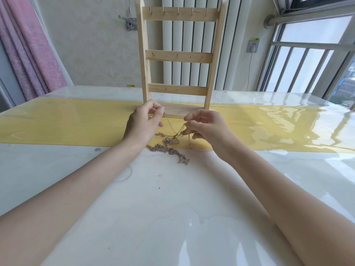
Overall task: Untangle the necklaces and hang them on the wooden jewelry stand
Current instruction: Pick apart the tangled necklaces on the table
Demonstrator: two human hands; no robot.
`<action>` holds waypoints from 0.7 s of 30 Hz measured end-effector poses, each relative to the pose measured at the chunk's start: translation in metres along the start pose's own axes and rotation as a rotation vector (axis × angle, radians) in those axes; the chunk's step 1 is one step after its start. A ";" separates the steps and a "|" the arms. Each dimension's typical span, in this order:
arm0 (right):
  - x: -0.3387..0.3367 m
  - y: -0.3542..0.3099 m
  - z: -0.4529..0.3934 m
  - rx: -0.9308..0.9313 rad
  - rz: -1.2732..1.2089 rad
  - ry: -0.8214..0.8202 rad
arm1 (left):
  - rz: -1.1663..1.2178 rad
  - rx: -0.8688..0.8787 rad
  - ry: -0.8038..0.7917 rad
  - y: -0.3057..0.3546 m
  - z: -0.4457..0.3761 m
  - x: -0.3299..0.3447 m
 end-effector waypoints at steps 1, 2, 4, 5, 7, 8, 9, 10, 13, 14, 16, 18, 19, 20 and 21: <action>0.001 0.001 0.000 0.011 -0.069 -0.023 | 0.045 -0.001 -0.014 0.003 0.000 0.002; 0.002 0.002 0.001 0.019 -0.112 -0.037 | 0.116 -0.009 -0.028 0.006 0.001 0.005; 0.002 0.001 0.001 0.018 -0.140 -0.045 | 0.305 -0.064 -0.066 0.007 0.004 0.011; 0.003 0.000 0.001 0.010 -0.145 -0.051 | 0.387 -0.095 -0.094 0.007 0.007 0.015; 0.007 -0.005 0.001 -0.019 -0.156 -0.080 | 0.477 -0.116 -0.151 0.010 0.012 0.023; 0.011 -0.008 0.000 -0.037 -0.153 -0.099 | 0.495 -0.116 -0.175 0.012 0.013 0.026; 0.014 -0.011 0.000 -0.054 -0.140 -0.114 | 0.504 -0.117 -0.194 0.014 0.014 0.028; 0.016 -0.013 -0.001 -0.069 -0.126 -0.120 | 0.510 -0.117 -0.212 0.015 0.015 0.030; 0.011 -0.019 -0.001 -0.108 -0.112 -0.064 | 0.505 -0.117 -0.262 0.016 0.014 0.034; 0.007 -0.020 -0.001 -0.119 -0.101 -0.035 | 0.487 -0.117 -0.269 0.016 0.013 0.033; -0.004 -0.021 -0.001 -0.120 -0.012 0.024 | 0.440 -0.135 -0.253 0.012 0.012 0.029; -0.012 -0.021 -0.001 -0.091 0.174 0.056 | 0.397 -0.175 -0.211 0.005 0.010 0.023; -0.013 -0.022 -0.001 -0.076 0.276 0.048 | 0.376 -0.194 -0.188 0.001 0.009 0.020; -0.012 -0.023 -0.001 -0.067 0.369 0.027 | 0.362 -0.212 -0.171 -0.003 0.008 0.017; -0.011 -0.024 0.000 -0.063 0.452 0.002 | 0.368 -0.229 -0.165 -0.007 0.007 0.015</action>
Point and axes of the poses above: each hand's wrist, its own z-axis away from the middle knuckle, its own x-axis out of the palm, y = z × x, the point moved 10 cm from there along -z, towards the middle knuckle, and after that the axes turned 15 degrees about -y, right-handed, at the moved point
